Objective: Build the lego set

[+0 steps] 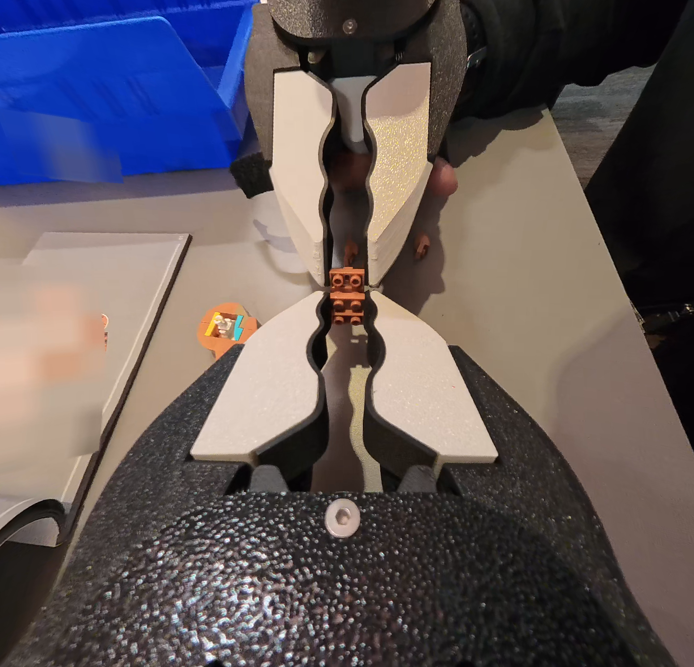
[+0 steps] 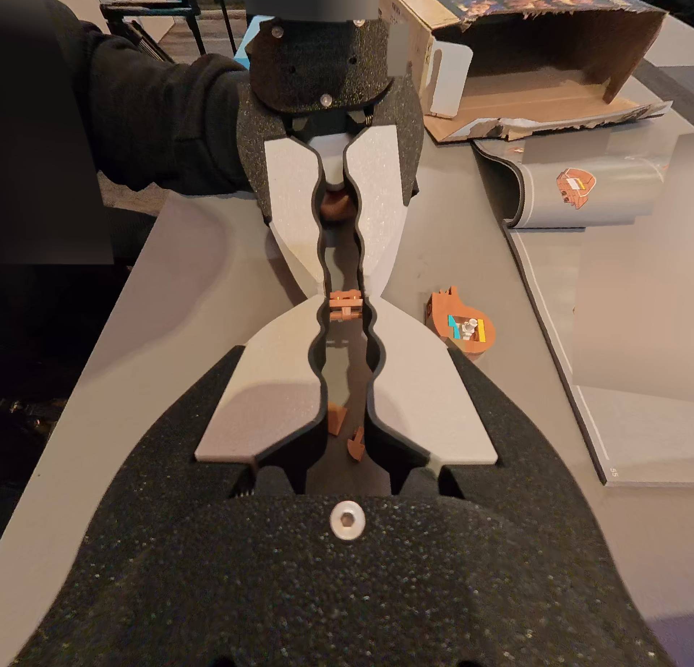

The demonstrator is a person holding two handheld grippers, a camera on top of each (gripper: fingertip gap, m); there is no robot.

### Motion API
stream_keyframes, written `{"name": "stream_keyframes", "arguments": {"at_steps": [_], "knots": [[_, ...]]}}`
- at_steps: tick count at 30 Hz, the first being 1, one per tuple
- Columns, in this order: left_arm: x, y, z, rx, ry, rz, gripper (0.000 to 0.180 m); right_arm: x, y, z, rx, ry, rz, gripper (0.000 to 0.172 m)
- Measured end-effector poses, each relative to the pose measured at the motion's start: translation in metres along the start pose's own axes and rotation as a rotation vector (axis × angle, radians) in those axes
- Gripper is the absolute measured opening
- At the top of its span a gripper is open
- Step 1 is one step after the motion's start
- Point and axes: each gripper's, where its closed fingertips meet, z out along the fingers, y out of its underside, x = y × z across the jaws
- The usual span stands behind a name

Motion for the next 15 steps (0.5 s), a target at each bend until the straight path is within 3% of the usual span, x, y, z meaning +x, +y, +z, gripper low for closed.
{"name": "stream_keyframes", "arguments": {"at_steps": [15], "knots": [[0.001, -0.015, -0.005, 0.118, 0.041, -0.058, 0.016, -0.001, -0.014, -0.006, 0.104, -0.027, 0.047, 0.016]]}}
